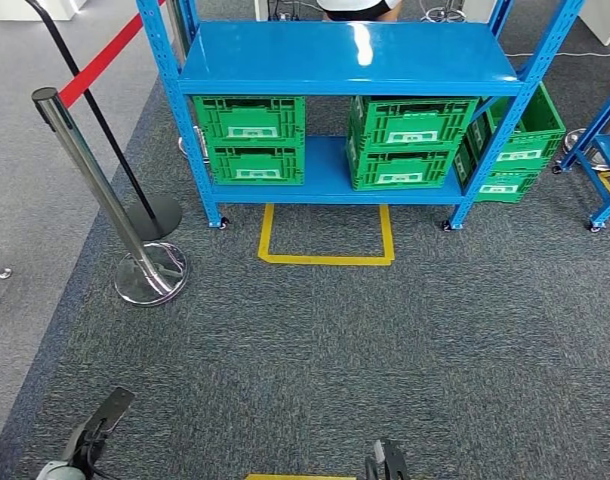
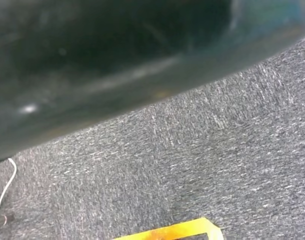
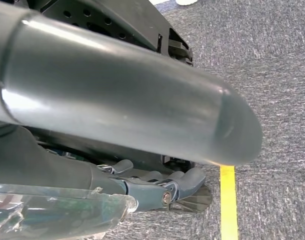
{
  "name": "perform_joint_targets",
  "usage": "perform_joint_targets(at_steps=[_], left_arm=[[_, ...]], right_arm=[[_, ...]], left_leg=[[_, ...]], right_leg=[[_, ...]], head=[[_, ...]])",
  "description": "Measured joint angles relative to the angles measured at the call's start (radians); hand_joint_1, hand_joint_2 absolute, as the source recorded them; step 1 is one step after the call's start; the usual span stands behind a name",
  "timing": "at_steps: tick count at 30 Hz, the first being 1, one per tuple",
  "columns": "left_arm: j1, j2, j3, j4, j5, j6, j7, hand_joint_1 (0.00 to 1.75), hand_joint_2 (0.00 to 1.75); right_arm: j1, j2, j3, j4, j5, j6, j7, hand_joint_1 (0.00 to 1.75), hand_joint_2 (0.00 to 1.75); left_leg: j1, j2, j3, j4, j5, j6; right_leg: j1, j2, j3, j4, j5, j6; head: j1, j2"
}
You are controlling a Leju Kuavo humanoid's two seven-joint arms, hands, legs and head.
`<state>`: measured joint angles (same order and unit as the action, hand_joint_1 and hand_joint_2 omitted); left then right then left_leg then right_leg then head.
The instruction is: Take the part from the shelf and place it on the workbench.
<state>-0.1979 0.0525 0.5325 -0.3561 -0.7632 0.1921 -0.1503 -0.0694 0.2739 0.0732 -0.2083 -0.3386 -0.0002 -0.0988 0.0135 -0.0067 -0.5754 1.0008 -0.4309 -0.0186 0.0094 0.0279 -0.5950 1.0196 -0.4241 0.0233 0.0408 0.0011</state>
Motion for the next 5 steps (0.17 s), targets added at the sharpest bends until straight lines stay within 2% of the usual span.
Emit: perform_joint_targets(at_steps=[5], left_arm=[[0.004,-0.001,0.005,0.005,0.000,-0.005,0.001,0.00,0.00]], right_arm=[[0.000,0.000,0.002,0.000,0.000,0.001,-0.001,0.00,0.00]], left_leg=[[-0.005,0.000,-0.001,0.002,-0.002,0.009]], right_leg=[[-0.006,0.000,0.001,-0.002,0.002,0.006]], head=[[0.000,0.000]])
